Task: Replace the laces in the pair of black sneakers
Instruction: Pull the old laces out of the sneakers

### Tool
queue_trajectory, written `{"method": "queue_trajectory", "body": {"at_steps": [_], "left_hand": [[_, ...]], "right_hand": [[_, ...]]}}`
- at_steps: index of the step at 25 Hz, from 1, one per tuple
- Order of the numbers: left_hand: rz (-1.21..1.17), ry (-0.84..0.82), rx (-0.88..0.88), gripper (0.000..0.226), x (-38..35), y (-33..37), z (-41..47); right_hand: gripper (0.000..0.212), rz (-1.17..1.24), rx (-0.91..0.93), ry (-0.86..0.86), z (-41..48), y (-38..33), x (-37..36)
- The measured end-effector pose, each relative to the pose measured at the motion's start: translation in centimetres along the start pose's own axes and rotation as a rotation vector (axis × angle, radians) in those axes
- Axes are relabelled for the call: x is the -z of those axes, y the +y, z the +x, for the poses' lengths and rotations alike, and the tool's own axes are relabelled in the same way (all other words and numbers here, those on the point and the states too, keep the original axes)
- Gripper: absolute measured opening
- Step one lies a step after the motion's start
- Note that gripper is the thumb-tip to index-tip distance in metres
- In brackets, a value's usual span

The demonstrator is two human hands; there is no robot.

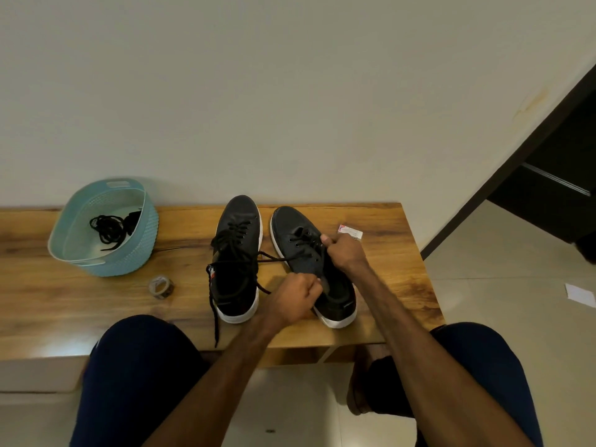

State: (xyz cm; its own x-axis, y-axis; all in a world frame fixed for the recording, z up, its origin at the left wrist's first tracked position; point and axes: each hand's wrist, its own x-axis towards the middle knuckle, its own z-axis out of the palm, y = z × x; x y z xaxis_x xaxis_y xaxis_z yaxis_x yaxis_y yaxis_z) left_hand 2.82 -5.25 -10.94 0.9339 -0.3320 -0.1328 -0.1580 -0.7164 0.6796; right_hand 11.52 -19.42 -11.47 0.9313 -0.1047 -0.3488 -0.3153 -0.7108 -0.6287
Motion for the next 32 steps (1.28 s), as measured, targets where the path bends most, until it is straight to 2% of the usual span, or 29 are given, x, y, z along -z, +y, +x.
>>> {"method": "queue_trajectory", "body": {"at_steps": [3, 5, 7, 8, 9, 10, 13, 14, 15, 17, 20, 22, 24, 26, 29, 32], "left_hand": [[-0.063, 0.084, 0.087, 0.034, 1.1, -2.1, 0.2], [-0.069, 0.137, 0.1, 0.032, 2.0, -2.7, 0.3], [0.031, 0.124, 0.113, 0.028, 2.7, -2.2, 0.2], [0.059, 0.141, 0.102, 0.026, 3.1, -1.6, 0.2], [-0.019, 0.206, 0.082, 0.025, 3.8, -0.6, 0.1], [-0.228, 0.313, 0.069, 0.024, 4.8, 0.5, 0.0], [-1.055, 0.762, 0.013, 0.026, 10.6, 2.6, -0.8], [-1.165, 0.857, 0.001, 0.027, 12.6, 2.4, -1.2], [-1.136, 0.898, -0.003, 0.028, 14.2, 1.8, -1.5], [-0.751, 0.814, 0.069, 0.029, 15.4, 0.5, -1.7], [-0.014, 0.382, 0.271, 0.032, 12.9, -0.7, -1.1], [0.225, 0.215, 0.326, 0.032, 11.0, -0.5, -0.5], [0.257, 0.161, 0.308, 0.027, 9.8, -0.2, -0.2], [0.252, 0.148, 0.314, 0.018, 9.1, 0.0, -0.3], [0.31, 0.237, 0.326, 0.034, 7.9, 0.1, -0.6], [0.182, 0.267, 0.292, 0.046, 5.9, 0.7, -0.4]], "right_hand": [[0.043, 0.039, 0.098, -0.055, -0.4, -0.1, 0.9], [0.04, 0.201, 0.112, -0.05, -1.5, 0.3, 0.7], [0.037, 0.354, 0.086, -0.035, -2.3, 1.0, 0.4], [0.034, 0.352, 0.083, -0.02, -2.6, 1.1, 0.5], [0.032, 0.317, 0.084, 0.002, -2.7, 1.2, 0.5], [0.031, 0.259, 0.087, 0.031, -2.7, 1.4, 0.6], [0.033, 0.151, 0.099, 0.102, -2.8, 1.6, 0.7], [0.033, 0.142, 0.094, 0.104, -3.0, 1.5, 0.7], [0.031, 0.121, 0.097, 0.106, -3.0, 1.4, 0.6], [0.027, 0.029, 0.13, 0.117, -3.3, 1.1, 0.6], [0.018, -0.084, 0.205, 0.161, -4.1, 0.0, 1.0], [0.029, -0.201, 0.361, 0.191, -4.4, -0.5, 1.3], [0.035, -0.386, 0.473, 0.145, -4.6, -0.9, 1.4], [0.036, -0.489, 0.506, 0.081, -4.4, -1.1, 1.4], [0.032, -0.416, 0.534, 0.064, -3.9, -1.2, 1.5], [0.029, -0.407, 0.537, 0.095, -3.7, -1.5, 1.2]]}}
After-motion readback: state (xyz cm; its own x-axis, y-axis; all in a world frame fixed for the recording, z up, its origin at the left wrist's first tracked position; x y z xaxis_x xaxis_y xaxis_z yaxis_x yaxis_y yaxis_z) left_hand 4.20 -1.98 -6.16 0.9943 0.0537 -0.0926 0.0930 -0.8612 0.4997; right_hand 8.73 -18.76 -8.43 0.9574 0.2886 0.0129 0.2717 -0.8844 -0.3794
